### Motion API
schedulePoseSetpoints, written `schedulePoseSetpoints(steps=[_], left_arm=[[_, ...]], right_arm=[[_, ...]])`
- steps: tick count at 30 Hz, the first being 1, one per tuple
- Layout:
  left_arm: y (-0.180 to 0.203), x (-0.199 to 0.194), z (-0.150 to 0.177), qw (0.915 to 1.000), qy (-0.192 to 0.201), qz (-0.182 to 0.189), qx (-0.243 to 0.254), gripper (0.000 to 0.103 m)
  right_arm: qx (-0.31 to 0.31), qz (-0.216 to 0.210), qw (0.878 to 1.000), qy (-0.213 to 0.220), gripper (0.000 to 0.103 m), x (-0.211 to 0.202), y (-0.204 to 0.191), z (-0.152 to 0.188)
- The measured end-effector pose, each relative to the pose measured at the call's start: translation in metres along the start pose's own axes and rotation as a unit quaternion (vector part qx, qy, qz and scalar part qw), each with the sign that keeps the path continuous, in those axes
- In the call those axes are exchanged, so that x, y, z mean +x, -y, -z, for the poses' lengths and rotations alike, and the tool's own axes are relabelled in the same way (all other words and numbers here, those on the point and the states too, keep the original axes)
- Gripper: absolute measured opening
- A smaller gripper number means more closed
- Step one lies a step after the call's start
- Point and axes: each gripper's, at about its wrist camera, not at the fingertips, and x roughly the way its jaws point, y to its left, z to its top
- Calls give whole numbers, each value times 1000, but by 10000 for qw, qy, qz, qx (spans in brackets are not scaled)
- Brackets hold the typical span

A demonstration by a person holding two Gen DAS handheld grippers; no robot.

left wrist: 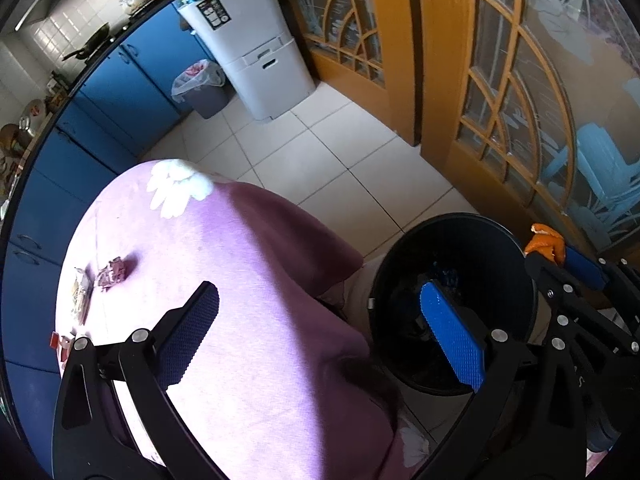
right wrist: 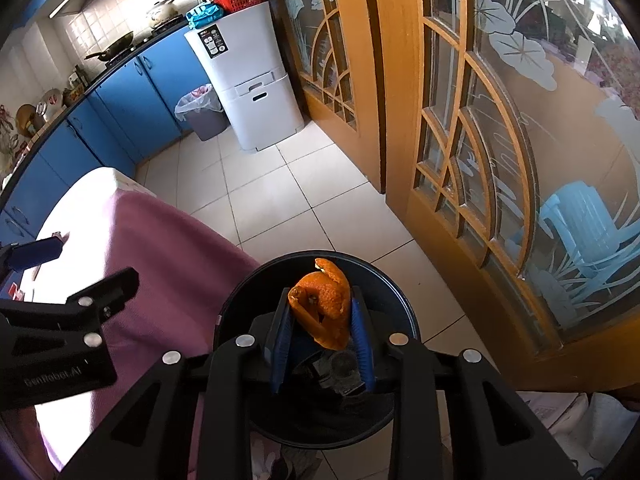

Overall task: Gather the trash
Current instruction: 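Open both tools to drop the lid and orange peel into the bin, then move both open tools back over the table toward the remaining trash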

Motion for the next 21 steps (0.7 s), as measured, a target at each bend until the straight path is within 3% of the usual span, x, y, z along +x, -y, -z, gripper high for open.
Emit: schedulePoseSetpoints(steps=[6, 7, 8, 9, 10, 21], left_arm=[[-13, -3, 0, 9999, 38, -119, -105, 100], [-15, -3, 1, 9998, 46, -130, -116, 100], [-17, -4, 1, 9998, 54, -145, -130, 100], [-19, -4, 1, 9998, 59, -156, -141, 99], [-21, -5, 1, 9997, 65, -167, -158, 100], [-54, -22, 9, 9985, 276, -244, -401, 100]], right_arm=[[-46, 19, 10000, -83, 29, 5, -7, -2], [-49, 24, 9999, -92, 41, 6, -8, -2], [-64, 24, 9999, -107, 69, 7, -9, -2], [-86, 21, 9999, -108, 86, 7, -10, -3], [-113, 15, 9999, -78, 94, 6, -12, -2], [-294, 187, 9994, 68, 94, -8, -36, -8]])
